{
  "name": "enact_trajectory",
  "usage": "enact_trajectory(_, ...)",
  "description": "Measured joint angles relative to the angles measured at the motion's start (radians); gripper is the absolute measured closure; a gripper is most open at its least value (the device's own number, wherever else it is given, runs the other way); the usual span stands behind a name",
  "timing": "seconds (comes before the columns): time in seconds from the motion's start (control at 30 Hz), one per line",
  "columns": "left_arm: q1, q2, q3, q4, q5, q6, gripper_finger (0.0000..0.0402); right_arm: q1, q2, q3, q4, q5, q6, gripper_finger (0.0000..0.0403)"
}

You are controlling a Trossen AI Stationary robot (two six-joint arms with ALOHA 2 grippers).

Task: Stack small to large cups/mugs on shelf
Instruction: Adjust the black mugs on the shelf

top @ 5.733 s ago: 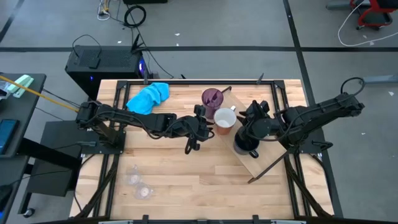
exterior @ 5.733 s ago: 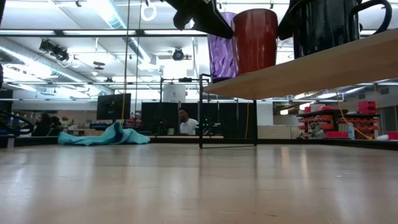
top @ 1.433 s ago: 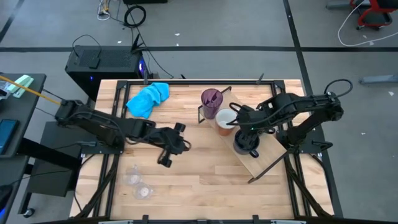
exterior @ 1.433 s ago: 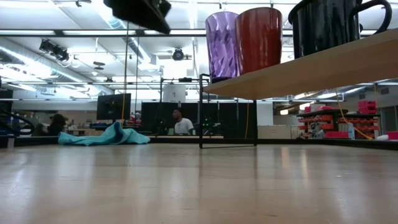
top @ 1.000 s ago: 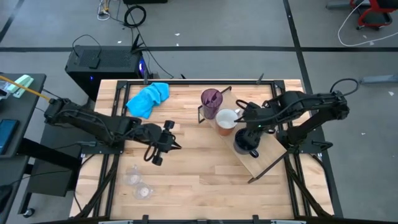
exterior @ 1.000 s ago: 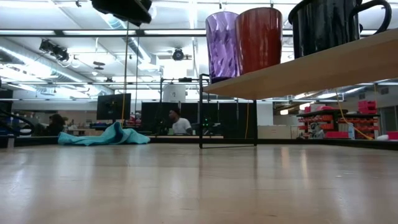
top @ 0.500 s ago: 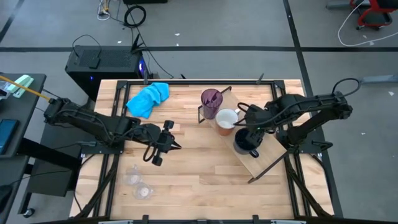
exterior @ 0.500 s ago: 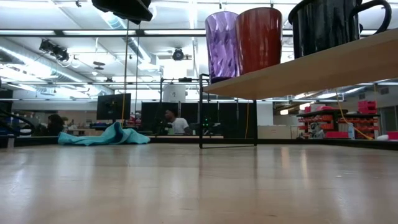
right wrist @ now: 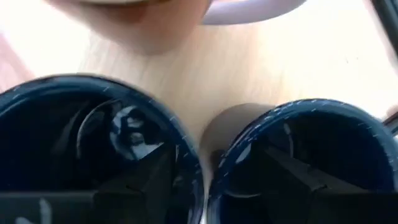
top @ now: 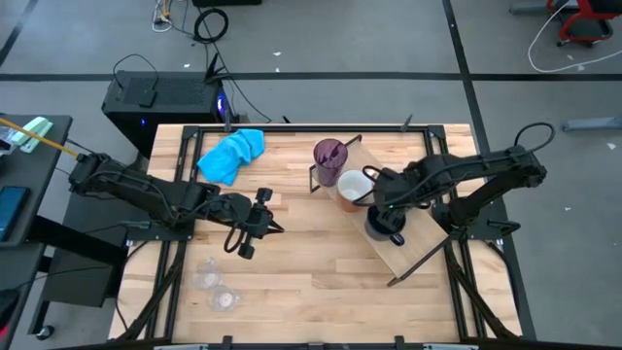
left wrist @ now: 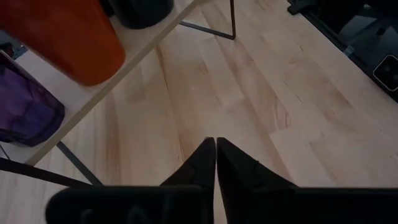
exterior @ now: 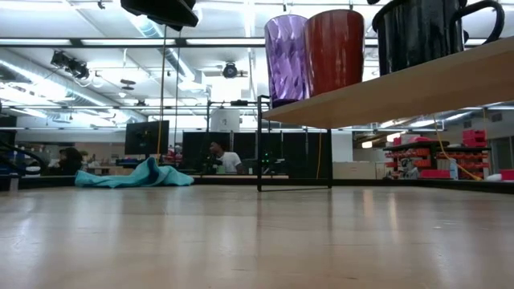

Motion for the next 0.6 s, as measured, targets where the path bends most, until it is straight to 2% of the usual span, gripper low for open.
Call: enact_trajectory(0.6,0.0,0.0,0.0,0.008,0.0,0.0,0.0382,-0.017,0.011,0.0,0.083,0.064,-0.019,0.0188)
